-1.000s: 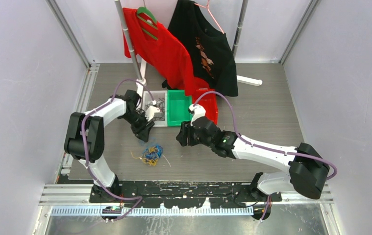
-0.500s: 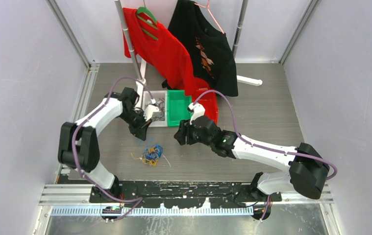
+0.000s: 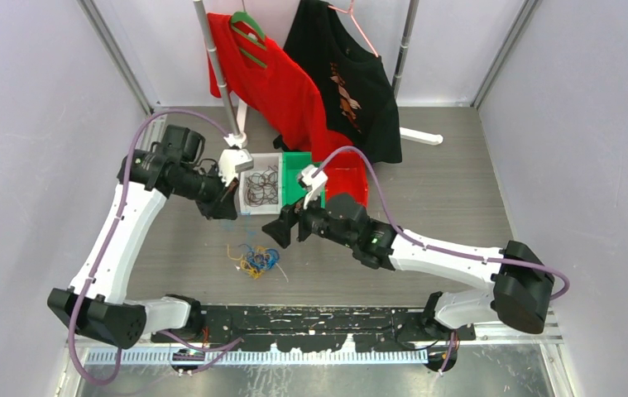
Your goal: Untangle the cables
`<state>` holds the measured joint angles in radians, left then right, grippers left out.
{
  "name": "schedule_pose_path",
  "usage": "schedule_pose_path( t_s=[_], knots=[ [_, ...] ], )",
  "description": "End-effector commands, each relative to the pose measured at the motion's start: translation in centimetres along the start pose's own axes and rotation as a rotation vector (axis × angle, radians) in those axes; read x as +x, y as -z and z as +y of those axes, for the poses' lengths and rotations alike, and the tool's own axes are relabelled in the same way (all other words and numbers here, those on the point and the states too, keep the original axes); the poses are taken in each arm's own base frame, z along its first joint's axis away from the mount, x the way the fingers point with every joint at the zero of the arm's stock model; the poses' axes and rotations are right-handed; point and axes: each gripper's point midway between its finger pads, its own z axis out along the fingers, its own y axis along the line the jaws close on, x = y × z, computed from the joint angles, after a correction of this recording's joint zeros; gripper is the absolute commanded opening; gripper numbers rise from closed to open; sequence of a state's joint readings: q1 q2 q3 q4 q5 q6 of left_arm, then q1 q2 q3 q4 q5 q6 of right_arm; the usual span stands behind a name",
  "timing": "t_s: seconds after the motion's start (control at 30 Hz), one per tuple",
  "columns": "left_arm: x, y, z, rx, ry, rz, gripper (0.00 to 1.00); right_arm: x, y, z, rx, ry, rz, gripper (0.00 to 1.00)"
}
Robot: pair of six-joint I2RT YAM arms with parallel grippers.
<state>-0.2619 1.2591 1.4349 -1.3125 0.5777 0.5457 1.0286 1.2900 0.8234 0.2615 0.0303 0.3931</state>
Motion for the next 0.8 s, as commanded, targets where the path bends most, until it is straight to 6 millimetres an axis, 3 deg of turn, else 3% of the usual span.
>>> schedule_pose_path(
  t_s=[0.0, 0.2, 0.5, 0.77],
  knots=[
    [-1.5, 2.7, -3.2, 0.022, 0.073, -0.05, 0.0, -4.4, -0.4, 6.2, -0.234, 0.084, -0.148, 0.87],
    [-5.3, 5.8, -5.8, 0.059, 0.069, -0.169, 0.0, -4.0, -2.2, 7.9, -0.278, 0.099, -0.142, 0.87],
    [-10.4, 11.0, -9.6, 0.125, 0.013, -0.366, 0.0, -4.2, -5.3, 7.3, -0.223, 0.081, -0.177, 0.78],
    [-15.4, 15.6, -12.0, 0.15, -0.072, -0.591, 0.0, -1.4, -7.0, 6.5, -0.217, 0.033, -0.134, 0.75]
  ],
)
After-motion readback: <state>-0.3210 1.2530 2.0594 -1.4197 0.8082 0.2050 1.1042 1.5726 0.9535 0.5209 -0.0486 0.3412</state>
